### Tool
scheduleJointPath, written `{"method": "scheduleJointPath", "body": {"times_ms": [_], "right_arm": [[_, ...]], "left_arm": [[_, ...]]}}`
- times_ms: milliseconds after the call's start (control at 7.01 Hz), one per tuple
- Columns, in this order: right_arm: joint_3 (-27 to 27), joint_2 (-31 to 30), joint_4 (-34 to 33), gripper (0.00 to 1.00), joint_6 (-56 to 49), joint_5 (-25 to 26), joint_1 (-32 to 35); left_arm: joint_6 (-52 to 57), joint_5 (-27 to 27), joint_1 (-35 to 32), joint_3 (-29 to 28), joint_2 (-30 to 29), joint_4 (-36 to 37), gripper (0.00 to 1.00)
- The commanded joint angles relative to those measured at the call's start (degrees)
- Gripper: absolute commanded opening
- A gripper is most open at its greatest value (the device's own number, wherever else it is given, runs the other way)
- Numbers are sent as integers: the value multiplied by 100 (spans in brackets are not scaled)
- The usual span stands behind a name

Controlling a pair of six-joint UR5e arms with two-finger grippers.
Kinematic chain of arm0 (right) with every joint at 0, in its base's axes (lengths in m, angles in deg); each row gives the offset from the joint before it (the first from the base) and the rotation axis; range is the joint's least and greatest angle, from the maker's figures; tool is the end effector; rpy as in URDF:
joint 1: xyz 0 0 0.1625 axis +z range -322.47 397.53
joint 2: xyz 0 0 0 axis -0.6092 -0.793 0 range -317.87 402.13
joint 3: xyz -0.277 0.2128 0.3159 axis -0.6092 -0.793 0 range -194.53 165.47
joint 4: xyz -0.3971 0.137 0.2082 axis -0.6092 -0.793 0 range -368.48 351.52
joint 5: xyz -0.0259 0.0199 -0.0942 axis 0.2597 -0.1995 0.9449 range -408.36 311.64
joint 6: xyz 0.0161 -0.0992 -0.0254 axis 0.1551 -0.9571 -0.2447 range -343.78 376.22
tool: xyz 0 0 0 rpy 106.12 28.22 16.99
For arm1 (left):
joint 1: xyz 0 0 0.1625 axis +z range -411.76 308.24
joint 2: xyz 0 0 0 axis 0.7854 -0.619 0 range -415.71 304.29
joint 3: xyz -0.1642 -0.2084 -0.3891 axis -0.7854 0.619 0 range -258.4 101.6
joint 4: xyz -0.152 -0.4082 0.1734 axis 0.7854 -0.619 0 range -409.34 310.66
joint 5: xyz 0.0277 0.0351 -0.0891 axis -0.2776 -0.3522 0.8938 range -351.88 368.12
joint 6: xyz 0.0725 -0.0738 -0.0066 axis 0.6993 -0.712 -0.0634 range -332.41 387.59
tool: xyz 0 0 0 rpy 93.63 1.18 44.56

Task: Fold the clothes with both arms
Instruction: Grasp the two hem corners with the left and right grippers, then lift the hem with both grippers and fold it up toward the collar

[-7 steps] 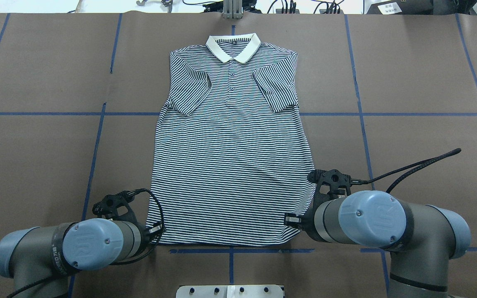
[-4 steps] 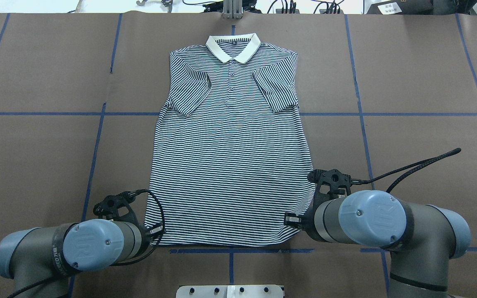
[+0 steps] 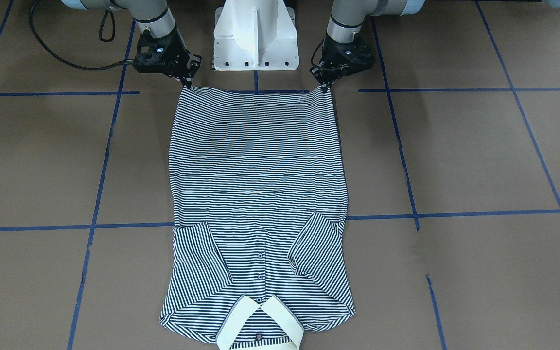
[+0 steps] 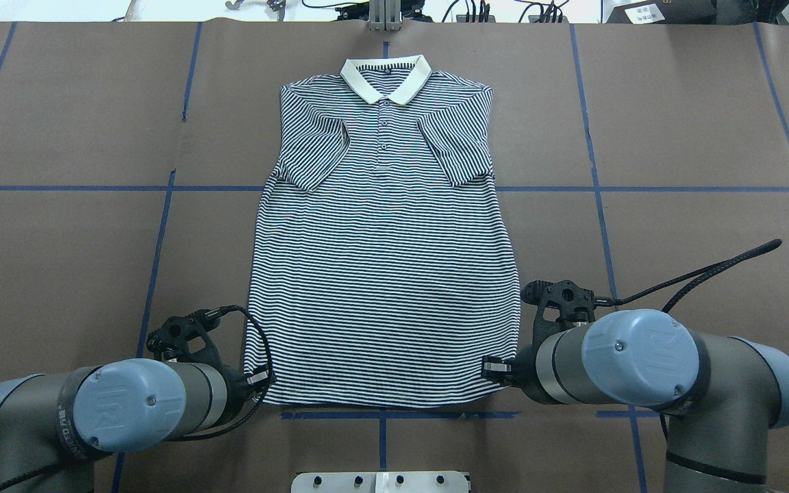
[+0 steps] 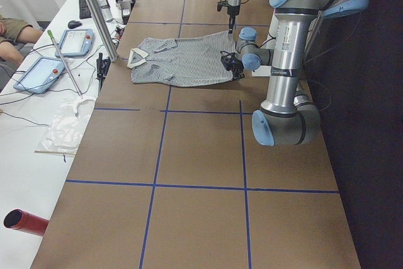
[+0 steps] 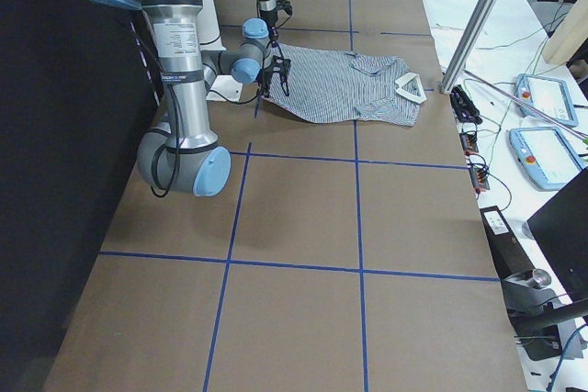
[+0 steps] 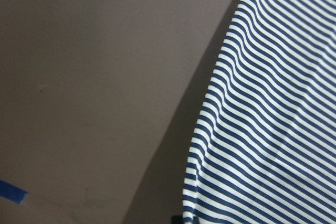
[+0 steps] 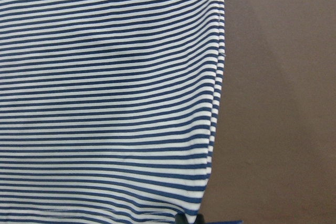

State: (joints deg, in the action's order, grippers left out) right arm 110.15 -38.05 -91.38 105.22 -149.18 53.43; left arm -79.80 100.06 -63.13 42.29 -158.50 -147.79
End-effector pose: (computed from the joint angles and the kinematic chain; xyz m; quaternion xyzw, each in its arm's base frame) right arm -0.4907 -0.2581 0.2965 -0.0204 -0.4411 0.0755 0.8940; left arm 0.5366 -0.2404 0.2978 -0.0382 0.4364 -0.2161 0.8726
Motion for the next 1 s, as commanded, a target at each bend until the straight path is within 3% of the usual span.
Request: {"method": "scheduleJointPath", "body": {"times_ms": [0, 285, 428, 570, 855], "right_arm": [[634, -593, -7, 0, -6, -217, -148], [872, -631, -25, 0, 3, -525, -481], [908, -640, -25, 0, 38, -883, -596], [970, -640, -25, 0, 47, -878, -597], [743, -465, -25, 0, -817, -668, 146]], "left_arm": [[34, 78, 186, 680, -48, 715, 0], [17, 61, 730, 1489, -40, 1300, 0], [-27, 61, 1011, 1553, -40, 1337, 0], [-19, 61, 1022, 1649, -31, 1337, 0], [34, 52, 848, 1476, -127, 1320, 0]]}}
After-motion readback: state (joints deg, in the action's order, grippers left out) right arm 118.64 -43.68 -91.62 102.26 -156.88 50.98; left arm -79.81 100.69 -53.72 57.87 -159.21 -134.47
